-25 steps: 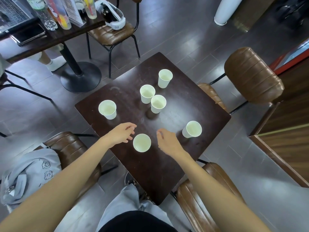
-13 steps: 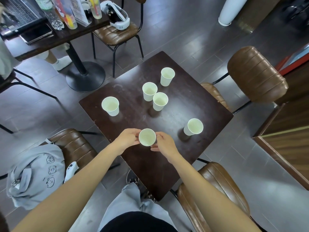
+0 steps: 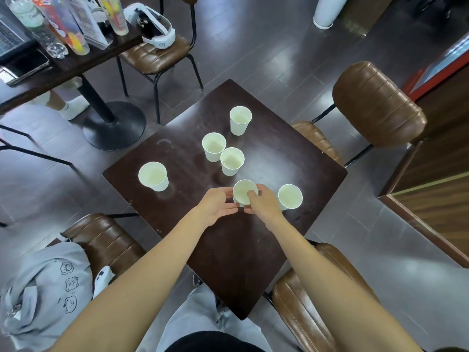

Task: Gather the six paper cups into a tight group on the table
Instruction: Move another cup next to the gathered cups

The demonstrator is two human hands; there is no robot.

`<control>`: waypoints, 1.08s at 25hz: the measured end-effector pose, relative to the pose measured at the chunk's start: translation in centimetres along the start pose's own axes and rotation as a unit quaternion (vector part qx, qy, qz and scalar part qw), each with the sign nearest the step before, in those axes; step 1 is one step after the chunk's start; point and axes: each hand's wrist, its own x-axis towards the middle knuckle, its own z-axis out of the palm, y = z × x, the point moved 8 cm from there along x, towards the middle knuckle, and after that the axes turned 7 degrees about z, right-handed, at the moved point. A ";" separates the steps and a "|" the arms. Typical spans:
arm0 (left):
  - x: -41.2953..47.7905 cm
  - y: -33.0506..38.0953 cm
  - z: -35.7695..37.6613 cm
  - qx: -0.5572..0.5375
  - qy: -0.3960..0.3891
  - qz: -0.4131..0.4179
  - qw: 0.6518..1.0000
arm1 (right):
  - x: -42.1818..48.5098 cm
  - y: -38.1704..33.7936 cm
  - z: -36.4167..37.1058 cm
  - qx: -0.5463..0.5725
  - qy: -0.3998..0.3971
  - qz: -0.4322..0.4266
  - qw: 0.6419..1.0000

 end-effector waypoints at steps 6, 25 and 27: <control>1.7 1.6 0.8 -0.026 0.002 0.004 1.000 | 2.1 -1.6 -0.7 -0.005 0.016 -0.004 1.000; 2.8 2.9 0.5 -0.022 0.024 -0.006 0.999 | 3.5 -3.0 -2.0 -0.027 0.029 0.001 0.999; 2.3 2.8 -0.7 -0.023 0.035 0.005 0.999 | 2.9 -3.1 -2.9 -0.043 0.034 -0.008 0.998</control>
